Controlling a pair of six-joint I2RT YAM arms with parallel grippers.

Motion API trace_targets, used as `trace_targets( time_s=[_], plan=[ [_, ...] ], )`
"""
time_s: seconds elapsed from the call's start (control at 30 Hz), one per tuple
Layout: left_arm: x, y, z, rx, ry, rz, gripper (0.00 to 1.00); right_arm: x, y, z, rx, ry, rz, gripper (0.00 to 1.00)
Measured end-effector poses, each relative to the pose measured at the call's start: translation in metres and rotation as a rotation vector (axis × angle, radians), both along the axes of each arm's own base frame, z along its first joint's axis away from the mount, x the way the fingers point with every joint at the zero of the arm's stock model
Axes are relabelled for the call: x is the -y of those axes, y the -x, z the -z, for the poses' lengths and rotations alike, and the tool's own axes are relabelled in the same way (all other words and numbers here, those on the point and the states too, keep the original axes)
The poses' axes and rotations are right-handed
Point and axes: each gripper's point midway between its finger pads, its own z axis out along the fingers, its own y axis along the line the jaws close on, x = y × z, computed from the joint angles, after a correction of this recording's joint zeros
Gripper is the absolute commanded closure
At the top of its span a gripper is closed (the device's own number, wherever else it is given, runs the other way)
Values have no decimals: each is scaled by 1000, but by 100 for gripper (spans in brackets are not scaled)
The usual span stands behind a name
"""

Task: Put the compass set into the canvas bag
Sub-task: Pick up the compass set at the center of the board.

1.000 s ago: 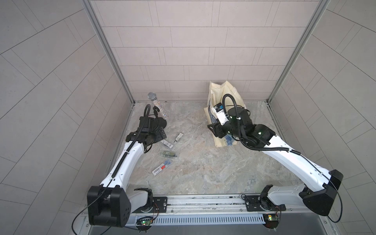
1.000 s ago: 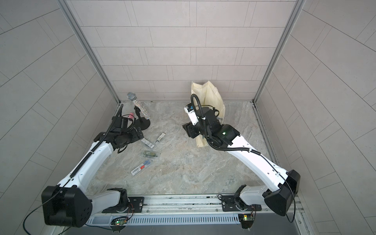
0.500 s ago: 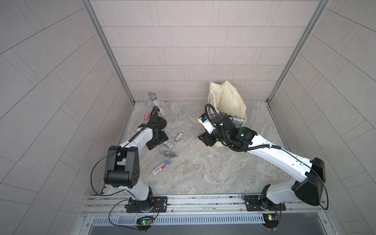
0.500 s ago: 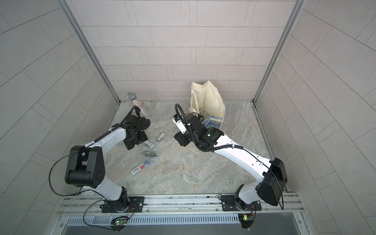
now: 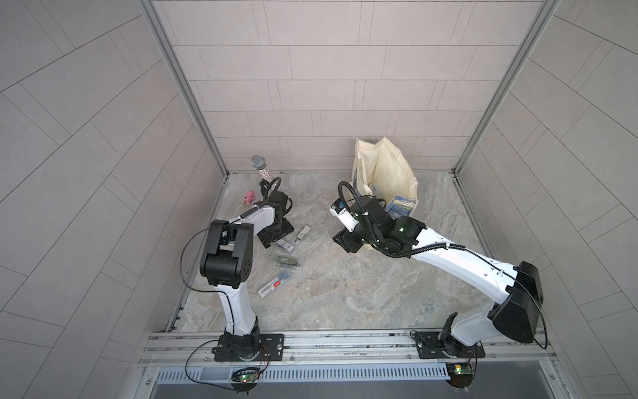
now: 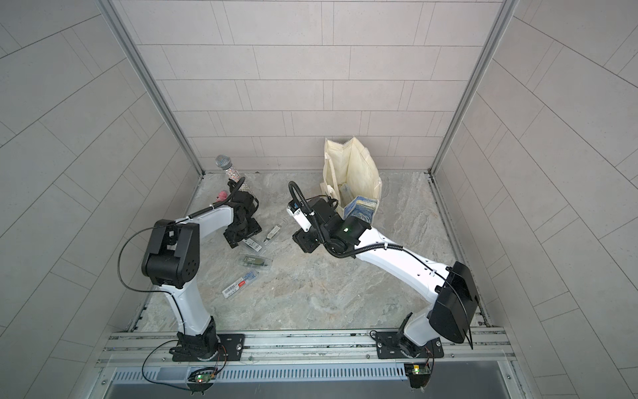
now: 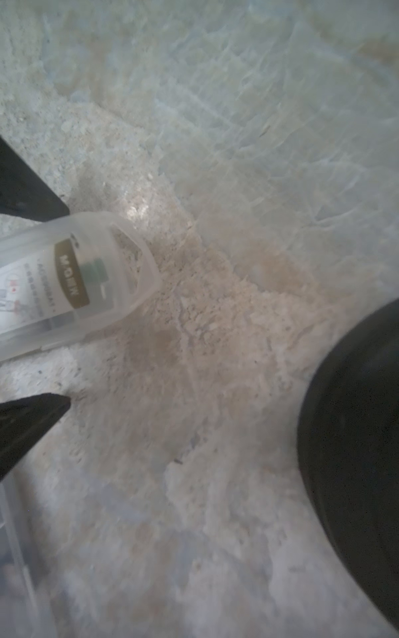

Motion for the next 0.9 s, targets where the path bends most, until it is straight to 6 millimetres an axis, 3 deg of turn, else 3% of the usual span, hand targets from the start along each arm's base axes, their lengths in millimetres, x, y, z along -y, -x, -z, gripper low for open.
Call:
trace_targets(
  time_s=[0.47,0.7,0.9],
  plan=[
    [-4,3,1,4,-14,-35,36,-3,2,3,-5,9,-11,38],
    [-2,14,-1,16,10,-57,46,-3,3,4,-7,13,-14,38],
    [1,16,-7,32,37,-63,43,-4,4,4,-8,13,-17,38]
  ],
)
